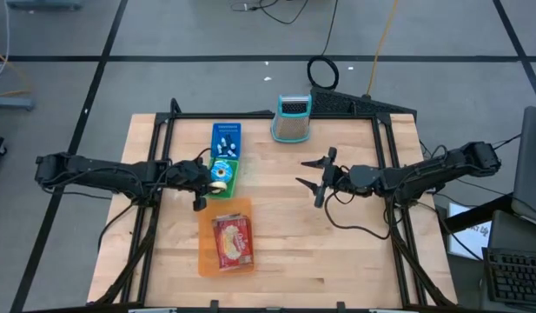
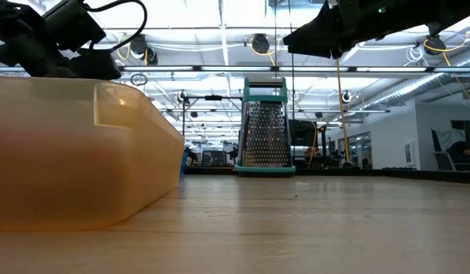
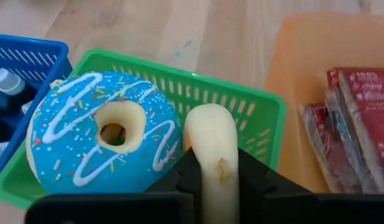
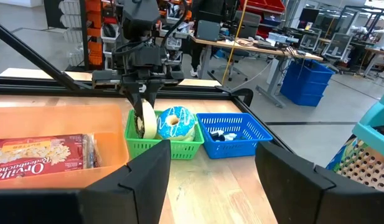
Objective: Pick & Place Food Item
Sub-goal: Put the black donut into the green bin, then return to Home Position
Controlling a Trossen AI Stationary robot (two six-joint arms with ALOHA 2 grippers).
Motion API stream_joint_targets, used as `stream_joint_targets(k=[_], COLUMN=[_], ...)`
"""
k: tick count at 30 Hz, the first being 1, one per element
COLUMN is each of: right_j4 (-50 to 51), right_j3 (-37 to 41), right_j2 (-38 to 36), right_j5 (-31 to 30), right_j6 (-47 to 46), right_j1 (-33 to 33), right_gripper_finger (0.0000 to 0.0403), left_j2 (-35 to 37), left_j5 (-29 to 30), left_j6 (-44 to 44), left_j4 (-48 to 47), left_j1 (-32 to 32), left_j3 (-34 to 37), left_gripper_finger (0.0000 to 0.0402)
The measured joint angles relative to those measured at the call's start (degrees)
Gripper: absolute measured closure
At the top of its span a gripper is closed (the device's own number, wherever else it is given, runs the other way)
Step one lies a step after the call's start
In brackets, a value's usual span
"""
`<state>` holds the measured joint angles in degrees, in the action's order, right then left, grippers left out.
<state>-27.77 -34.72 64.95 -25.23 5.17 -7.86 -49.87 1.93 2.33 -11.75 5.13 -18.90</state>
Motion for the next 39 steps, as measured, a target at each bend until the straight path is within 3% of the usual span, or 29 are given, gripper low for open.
stream_joint_targets(k=[9, 20, 26, 31, 39], right_j4=[0.0, 0.0, 0.0, 0.3, 2.8], right_j3=[0.0, 0.0, 0.0, 0.0, 0.0], right_j2=[0.0, 0.0, 0.0, 0.0, -2.2], right_j5=[0.0, 0.0, 0.0, 0.0, -0.3], right_j6=[0.1, 0.2, 0.2, 0.6, -0.5], right_j1=[0.0, 0.0, 0.0, 0.0, -0.8], right_gripper_finger=[0.0179, 0.0179, 0.0181, 0.0179, 0.018], left_j2=[0.0, 0.0, 0.6, 2.3, 8.4], left_j5=[1.2, 4.1, 4.1, 3.7, -0.7], left_j6=[4.5, 8.1, 10.7, 11.9, 4.8], left_j4=[2.5, 2.6, 2.8, 2.5, -6.1], left_j1=[0.0, 0.0, 0.0, 0.0, 0.0], left_j3=[0.0, 0.0, -0.4, -5.2, -19.4], left_gripper_finger=[0.0308, 0.0192, 0.0152, 0.0138, 0.0144])
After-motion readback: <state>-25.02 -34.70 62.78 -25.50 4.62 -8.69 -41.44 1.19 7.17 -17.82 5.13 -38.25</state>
